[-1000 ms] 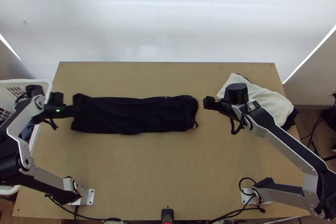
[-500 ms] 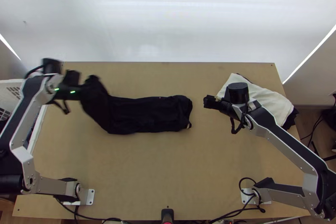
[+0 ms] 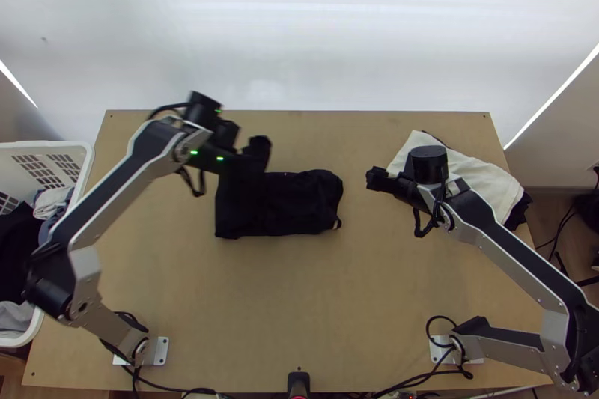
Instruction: Fold the t-shirt
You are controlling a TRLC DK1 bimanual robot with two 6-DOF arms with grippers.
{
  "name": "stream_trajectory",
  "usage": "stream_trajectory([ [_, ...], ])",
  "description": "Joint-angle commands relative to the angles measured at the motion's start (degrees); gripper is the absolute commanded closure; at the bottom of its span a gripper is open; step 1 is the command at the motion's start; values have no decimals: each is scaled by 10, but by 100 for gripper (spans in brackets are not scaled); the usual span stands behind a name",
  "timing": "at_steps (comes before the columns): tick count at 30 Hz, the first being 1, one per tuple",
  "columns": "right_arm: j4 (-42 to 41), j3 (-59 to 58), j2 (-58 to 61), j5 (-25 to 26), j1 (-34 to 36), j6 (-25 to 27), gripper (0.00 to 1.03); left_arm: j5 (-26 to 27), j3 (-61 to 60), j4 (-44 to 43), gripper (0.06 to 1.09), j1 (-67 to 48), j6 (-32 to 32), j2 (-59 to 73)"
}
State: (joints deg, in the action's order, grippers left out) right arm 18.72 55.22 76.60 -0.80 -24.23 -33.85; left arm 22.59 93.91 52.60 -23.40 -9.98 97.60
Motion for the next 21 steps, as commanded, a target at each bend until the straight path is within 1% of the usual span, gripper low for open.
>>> stream_trajectory([
  [1,0,4,-1,0,4,-6,14,-6,57,-6,105,-79,-36,68],
  [11,1,13,0,1,13,-6,14,-6,109,-14,105,-111,-51,139],
  [12,1,12,0,0,13,-6,14,-6,120,-14,95,-116,-54,148],
  [13,1,11,0,1,14,-6,14,-5,130,-13,75,-124,-54,154],
  [15,0,8,0,1,14,-6,14,-5,145,-14,29,-145,-51,157],
  [16,0,7,0,1,15,-6,14,-4,157,-17,8,-159,-49,160],
  [19,0,5,1,1,16,-5,14,-4,191,-22,10,-190,-42,166],
  [21,0,4,1,1,15,-6,14,-3,218,-22,10,-198,-53,166],
])
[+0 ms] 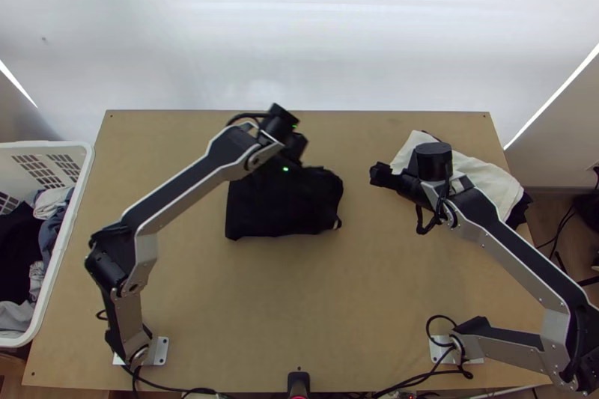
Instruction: Fold the t-shirt
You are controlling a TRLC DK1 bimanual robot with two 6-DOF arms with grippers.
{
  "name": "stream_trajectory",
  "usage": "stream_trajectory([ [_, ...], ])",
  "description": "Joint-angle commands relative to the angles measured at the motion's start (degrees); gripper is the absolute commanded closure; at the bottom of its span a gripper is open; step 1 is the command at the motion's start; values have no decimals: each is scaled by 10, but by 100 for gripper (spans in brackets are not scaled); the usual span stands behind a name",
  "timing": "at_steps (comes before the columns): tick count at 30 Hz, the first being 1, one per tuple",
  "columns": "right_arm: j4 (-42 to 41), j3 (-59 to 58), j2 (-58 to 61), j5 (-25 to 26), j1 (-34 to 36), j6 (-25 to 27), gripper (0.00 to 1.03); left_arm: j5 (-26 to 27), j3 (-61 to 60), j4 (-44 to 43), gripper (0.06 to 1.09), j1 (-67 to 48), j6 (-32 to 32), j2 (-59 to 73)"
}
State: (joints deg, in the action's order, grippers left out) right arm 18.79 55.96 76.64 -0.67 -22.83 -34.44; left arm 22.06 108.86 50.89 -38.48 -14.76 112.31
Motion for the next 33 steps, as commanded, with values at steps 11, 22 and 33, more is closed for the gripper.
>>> stream_trajectory([
  [11,-7,-10,49,-1,-38,-26,7,19,107,61,10,64,-8,-13],
  [22,13,101,189,-19,-121,-49,4,18,0,0,10,115,7,-99],
  [33,20,134,253,-19,-158,-56,5,18,-17,-5,10,144,14,-113],
])
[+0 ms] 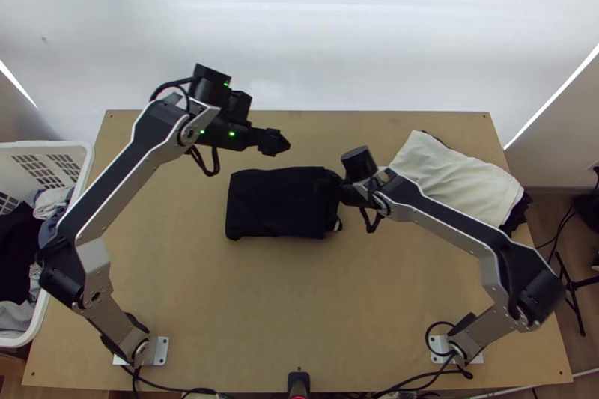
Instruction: Fold the t-shirt
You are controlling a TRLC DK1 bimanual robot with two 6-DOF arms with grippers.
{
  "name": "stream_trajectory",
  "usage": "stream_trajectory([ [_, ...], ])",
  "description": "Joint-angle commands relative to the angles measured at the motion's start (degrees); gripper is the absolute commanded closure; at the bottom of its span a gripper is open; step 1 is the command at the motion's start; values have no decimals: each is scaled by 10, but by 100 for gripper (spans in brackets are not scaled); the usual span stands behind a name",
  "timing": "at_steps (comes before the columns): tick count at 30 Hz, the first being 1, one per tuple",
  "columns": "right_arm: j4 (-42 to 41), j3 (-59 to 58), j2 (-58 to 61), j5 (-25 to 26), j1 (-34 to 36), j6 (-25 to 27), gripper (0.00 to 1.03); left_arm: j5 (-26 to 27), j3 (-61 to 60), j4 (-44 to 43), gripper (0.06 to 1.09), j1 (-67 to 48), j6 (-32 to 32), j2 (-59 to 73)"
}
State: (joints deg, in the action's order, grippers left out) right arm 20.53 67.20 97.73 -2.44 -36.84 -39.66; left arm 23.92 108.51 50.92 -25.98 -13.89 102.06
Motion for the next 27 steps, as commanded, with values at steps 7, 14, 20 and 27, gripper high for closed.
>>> stream_trajectory([
  [7,-2,34,83,0,-2,-3,5,0,-15,-6,10,31,18,-18],
  [14,-1,21,85,-1,12,-8,5,0,-15,-14,10,44,29,-20],
  [20,-3,10,89,-1,27,-12,5,1,-12,-28,10,44,30,-15],
  [27,-24,9,98,-30,33,-13,5,1,-11,-32,10,44,27,-6],
])
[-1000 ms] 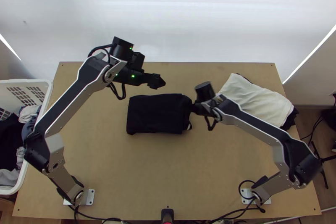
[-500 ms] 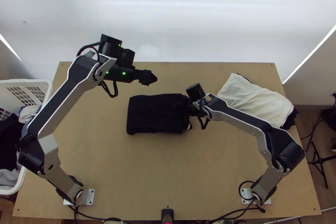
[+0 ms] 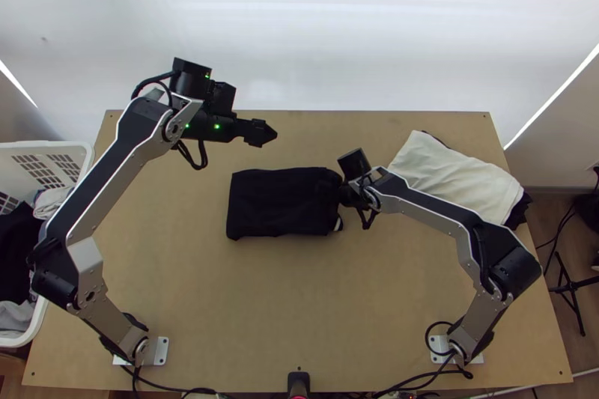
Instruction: Fold the t-shirt
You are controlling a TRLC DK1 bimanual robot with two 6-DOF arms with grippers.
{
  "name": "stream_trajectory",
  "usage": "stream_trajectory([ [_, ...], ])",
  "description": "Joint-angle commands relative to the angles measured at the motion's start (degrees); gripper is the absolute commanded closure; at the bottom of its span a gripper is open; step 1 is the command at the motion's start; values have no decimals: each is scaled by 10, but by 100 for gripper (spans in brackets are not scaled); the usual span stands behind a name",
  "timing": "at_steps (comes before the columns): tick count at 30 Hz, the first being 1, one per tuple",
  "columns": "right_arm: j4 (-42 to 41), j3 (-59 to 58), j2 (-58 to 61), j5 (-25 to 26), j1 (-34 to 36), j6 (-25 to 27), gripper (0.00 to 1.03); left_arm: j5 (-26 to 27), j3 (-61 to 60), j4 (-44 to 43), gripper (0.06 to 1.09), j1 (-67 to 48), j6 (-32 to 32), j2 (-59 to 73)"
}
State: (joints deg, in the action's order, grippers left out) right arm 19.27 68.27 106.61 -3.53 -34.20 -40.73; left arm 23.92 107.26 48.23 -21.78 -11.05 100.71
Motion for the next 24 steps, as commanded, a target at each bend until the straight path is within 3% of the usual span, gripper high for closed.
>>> stream_trajectory([
  [1,-16,0,11,-24,4,-2,5,1,1,-6,10,2,-1,8],
  [10,-40,44,46,-38,-67,-9,6,1,7,-6,10,9,-5,9],
  [13,-41,60,58,-37,-86,-9,15,1,7,-6,10,15,-6,6],
  [14,-40,63,62,-37,-86,-9,22,1,7,-5,10,17,-6,5],
  [15,-38,64,63,-37,-83,-12,34,1,8,-5,10,21,-6,4],
  [16,-37,62,61,-37,-77,-12,55,1,8,-6,10,23,-7,2],
  [17,-37,59,55,-36,-67,-12,85,1,7,-4,10,25,-7,-1],
  [18,-36,57,48,-36,-53,-20,100,1,7,-3,10,28,-7,-3],
  [24,3,42,-28,-39,37,-47,100,2,1,2,10,46,-7,-11],
])
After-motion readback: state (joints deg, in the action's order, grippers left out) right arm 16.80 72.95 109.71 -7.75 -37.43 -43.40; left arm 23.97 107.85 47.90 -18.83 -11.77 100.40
